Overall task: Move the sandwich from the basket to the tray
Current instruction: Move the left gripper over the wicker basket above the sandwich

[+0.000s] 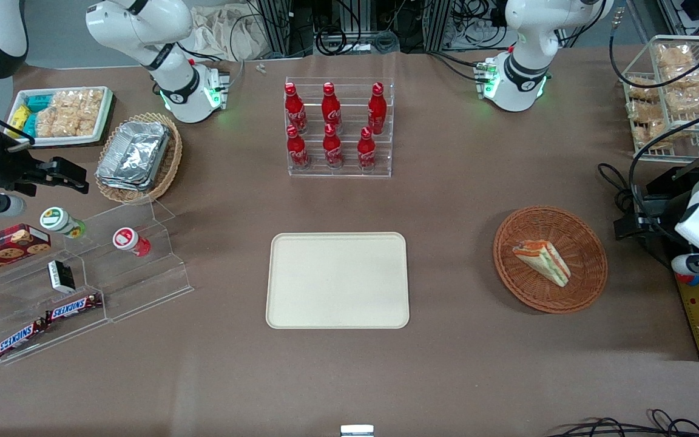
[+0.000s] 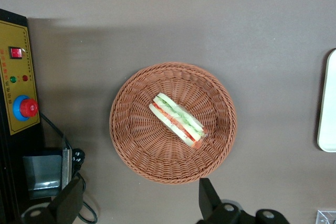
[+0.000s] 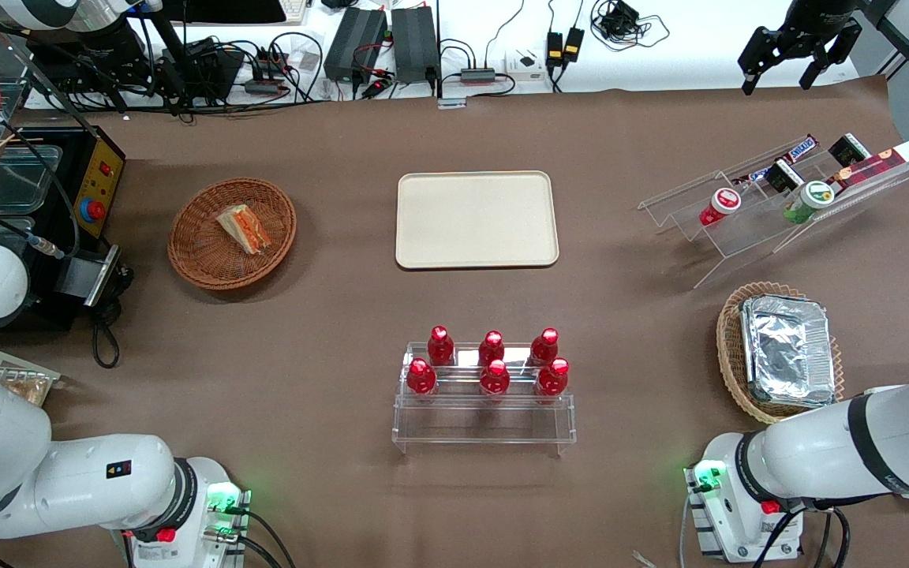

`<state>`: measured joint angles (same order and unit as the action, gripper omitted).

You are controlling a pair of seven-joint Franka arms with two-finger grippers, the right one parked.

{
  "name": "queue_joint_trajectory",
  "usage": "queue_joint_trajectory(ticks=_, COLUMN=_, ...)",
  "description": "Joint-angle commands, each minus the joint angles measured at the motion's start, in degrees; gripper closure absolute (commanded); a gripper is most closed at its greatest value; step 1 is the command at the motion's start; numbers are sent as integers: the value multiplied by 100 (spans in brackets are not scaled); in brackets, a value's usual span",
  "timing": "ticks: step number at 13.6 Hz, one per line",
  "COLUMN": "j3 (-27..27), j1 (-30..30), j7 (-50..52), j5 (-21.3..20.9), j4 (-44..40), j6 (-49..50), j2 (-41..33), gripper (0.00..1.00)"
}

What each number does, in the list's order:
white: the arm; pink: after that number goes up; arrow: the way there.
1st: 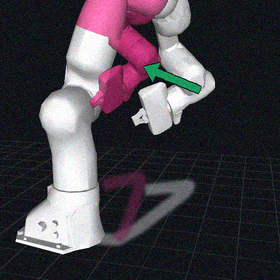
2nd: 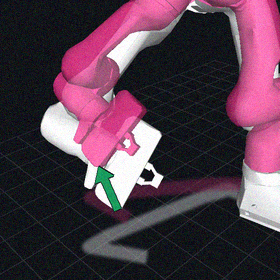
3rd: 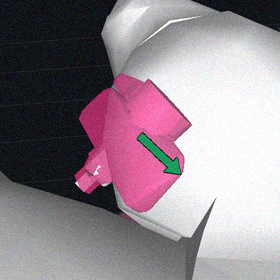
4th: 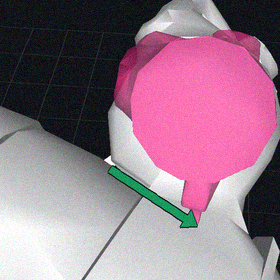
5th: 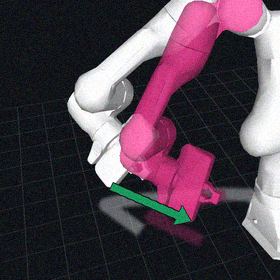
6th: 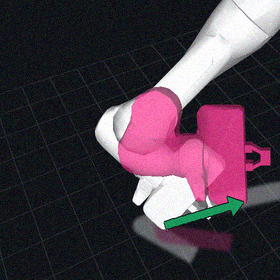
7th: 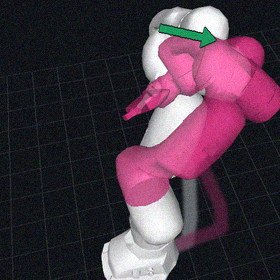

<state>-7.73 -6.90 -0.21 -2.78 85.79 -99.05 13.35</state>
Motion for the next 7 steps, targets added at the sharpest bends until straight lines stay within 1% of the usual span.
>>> queue_joint_trajectory(ticks=1, j3=-18, j1=-13, j7=65, j5=-56, j4=8, j6=183, j2=-61, gripper=1)
queue_joint_trajectory(ticks=3, j3=-36, j1=22, j7=493, j5=23, j4=-1, j6=245, j2=-61, gripper=1)
queue_joint_trajectory(ticks=6, j3=-53, j1=48, j7=1626, j5=-3, j4=-1, j6=500, j2=-34, gripper=1)
queue_joint_trajectory(ticks=7, j3=-53, j1=48, j7=1717, j5=-38, j4=-18, j6=500, j2=-8, gripper=1)
